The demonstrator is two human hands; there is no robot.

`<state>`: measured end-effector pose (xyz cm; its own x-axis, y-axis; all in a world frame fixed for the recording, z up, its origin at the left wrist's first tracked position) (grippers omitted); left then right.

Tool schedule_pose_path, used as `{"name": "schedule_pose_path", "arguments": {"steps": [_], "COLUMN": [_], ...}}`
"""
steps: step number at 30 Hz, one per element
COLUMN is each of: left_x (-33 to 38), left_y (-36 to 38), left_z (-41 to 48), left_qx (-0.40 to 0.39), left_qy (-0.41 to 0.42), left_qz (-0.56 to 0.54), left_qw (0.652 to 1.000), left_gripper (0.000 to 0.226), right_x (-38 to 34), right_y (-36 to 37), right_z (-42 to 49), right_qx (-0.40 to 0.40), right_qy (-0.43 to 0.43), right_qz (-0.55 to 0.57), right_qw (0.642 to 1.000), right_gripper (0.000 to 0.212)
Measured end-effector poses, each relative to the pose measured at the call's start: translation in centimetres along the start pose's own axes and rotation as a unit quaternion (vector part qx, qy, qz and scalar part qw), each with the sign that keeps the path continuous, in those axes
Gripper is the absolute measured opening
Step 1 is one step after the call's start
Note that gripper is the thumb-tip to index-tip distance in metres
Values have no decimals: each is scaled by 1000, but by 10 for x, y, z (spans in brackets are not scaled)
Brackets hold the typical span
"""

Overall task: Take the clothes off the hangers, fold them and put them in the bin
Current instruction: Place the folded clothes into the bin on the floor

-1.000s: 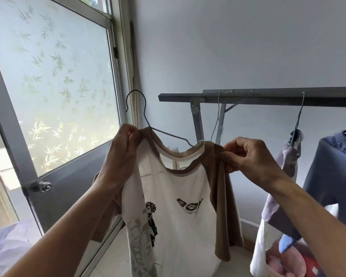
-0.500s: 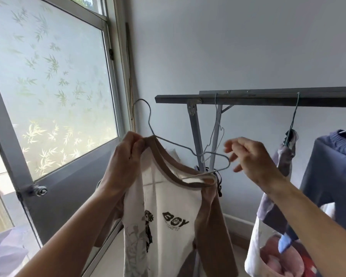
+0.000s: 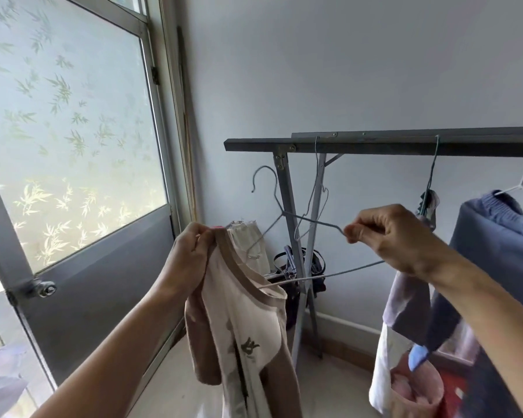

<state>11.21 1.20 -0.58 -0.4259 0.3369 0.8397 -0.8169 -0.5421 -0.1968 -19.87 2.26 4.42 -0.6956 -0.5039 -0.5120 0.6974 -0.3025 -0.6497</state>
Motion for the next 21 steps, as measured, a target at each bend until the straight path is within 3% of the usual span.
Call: {"name": "schedule_pose_path", "arguments": {"steps": [4, 10, 18, 21], "left_x": [1, 3, 19, 24], "left_y": [11, 27, 33, 33], "left_z": [-6, -3, 3, 6], "left_qx": [-67, -146, -161, -167], "left_qy": [17, 34, 103, 132], "left_qz": [-6, 12, 75, 107], "left_qw": [998, 989, 979, 971], "left_gripper": [19, 13, 15, 18], "right_x": [2, 1, -5, -18], "right_y": [-30, -74, -99, -82], "right_z": [-2, -8, -1, 16], "right_qx": [-46, -45, 194, 225], "right_qy": [62, 127, 174, 151], "right_qz": [-61, -178, -284, -318], "right_qw": [995, 975, 923, 908], "right_gripper": [23, 30, 27, 20]}}
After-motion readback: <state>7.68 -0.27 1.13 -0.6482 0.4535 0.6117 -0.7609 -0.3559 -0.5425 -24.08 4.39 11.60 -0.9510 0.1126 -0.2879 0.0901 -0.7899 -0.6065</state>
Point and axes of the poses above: each hand's wrist, its own z-axis towards the middle knuckle, its own y-axis out of the palm, x = y × z, the point moved 4 cm from there along z, towards the middle knuckle, and after that the axes turned 7 degrees about x, right-handed, at the moved point
